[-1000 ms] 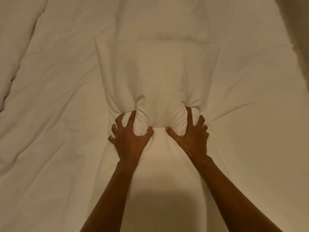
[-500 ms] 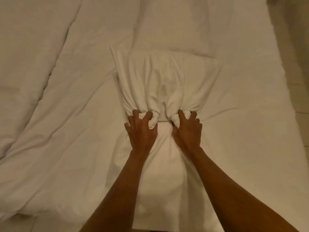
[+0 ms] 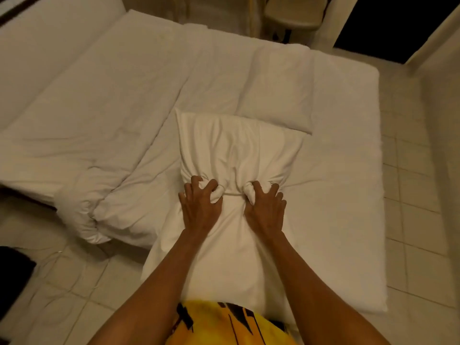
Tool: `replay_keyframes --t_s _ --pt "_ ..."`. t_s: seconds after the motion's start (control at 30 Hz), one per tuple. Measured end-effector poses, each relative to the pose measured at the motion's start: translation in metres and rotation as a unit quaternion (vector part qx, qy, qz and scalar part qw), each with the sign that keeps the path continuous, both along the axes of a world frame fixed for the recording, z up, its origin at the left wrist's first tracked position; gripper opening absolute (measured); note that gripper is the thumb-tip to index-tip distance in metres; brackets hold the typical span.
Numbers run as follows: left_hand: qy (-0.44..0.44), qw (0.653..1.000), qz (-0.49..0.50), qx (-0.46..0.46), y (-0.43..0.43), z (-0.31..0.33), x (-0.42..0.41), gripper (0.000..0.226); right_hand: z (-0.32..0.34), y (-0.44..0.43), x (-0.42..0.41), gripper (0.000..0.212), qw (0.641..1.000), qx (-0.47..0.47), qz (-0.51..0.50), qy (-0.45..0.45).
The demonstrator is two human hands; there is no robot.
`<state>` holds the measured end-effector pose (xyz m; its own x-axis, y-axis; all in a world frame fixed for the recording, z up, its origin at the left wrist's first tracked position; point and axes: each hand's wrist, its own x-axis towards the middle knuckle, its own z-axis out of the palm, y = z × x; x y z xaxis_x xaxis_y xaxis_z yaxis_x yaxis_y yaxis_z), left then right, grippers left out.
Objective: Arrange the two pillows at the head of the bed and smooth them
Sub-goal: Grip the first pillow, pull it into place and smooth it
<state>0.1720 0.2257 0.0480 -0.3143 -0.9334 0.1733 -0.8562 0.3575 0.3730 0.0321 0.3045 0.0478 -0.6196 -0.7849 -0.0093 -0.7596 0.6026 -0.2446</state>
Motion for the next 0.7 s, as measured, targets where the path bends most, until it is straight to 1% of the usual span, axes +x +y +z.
replay_keyframes --t_s 0.1,0.3,0.43,0.53,0.63,0.7 --pt "0.003 1.000 0.001 0.003 0.011 0.014 0.023 0.022 0.012 0.009 0.023 0.034 1.000 -0.012 0.009 0.011" --pt "0.026 1.000 -0.014 0.008 0.012 0.026 0.070 0.024 0.023 0.014 0.075 0.043 1.000 -0.023 -0.006 0.015" --pt "0.035 0.999 -0.037 0.001 -0.001 0.025 0.115 0.025 0.030 0.006 0.126 0.045 0.998 -0.031 -0.042 0.024" --pt "0.036 0.998 -0.048 -0.004 -0.011 0.023 0.156 0.026 0.027 0.002 0.170 0.053 0.997 -0.036 -0.054 0.034" --pt "0.023 0.997 -0.070 -0.005 -0.017 0.018 0.195 0.030 0.020 0.000 0.213 0.054 0.997 -0.027 -0.065 0.018" --pt "0.020 0.997 -0.074 0.007 -0.021 0.019 0.217 0.029 0.021 -0.002 0.235 0.055 0.996 -0.025 -0.077 0.023"
